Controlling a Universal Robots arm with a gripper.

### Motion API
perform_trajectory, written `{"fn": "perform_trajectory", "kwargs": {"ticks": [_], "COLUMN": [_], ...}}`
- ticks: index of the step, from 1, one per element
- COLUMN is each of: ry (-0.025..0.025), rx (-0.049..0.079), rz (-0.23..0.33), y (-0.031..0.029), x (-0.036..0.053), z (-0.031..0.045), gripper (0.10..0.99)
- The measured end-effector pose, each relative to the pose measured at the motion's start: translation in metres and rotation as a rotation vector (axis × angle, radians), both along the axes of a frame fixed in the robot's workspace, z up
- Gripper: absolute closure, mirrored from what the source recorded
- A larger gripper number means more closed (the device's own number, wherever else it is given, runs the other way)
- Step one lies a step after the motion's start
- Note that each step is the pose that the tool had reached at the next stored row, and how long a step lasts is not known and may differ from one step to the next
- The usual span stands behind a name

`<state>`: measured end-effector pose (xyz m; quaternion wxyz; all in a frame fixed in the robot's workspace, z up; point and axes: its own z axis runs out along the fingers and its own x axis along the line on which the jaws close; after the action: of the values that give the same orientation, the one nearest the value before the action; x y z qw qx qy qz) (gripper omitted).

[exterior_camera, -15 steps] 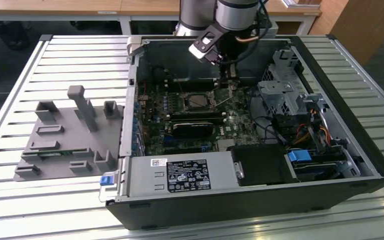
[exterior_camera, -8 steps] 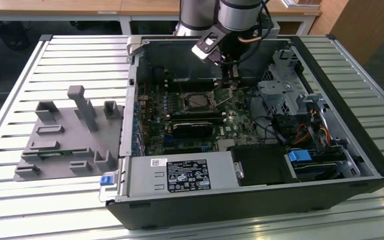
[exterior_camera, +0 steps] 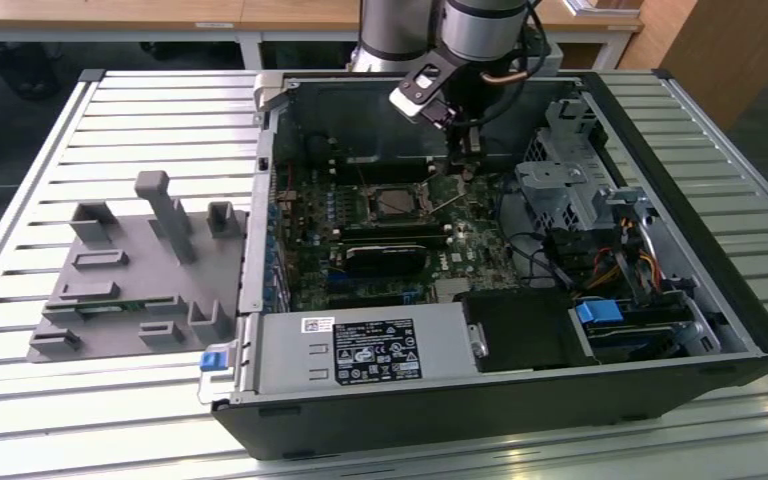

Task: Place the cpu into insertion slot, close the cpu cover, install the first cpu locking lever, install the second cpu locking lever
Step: 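Close the cpu cover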

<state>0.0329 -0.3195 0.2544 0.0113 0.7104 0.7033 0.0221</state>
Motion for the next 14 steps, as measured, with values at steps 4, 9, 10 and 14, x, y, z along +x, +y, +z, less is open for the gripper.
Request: {"fn": "perform_trajectory", "kwargs": {"ticks": [4, 9, 10, 14], "ry": [0.0014, 0.0019, 0.0019, 0.0021], "rx": [0.000, 0.000, 0.000, 0.000], "rz": [0.000, 0.000, 0.000, 0.000], "y": [0.0009, 0.0011, 0.0011, 0.0019], "x": [0.0036, 0.0049, 0.0051, 0.0072], "z": [-0.0007, -0.0009, -0.0010, -0.0014], "gripper": [0.980, 0.980, 0.980, 0.980]}}
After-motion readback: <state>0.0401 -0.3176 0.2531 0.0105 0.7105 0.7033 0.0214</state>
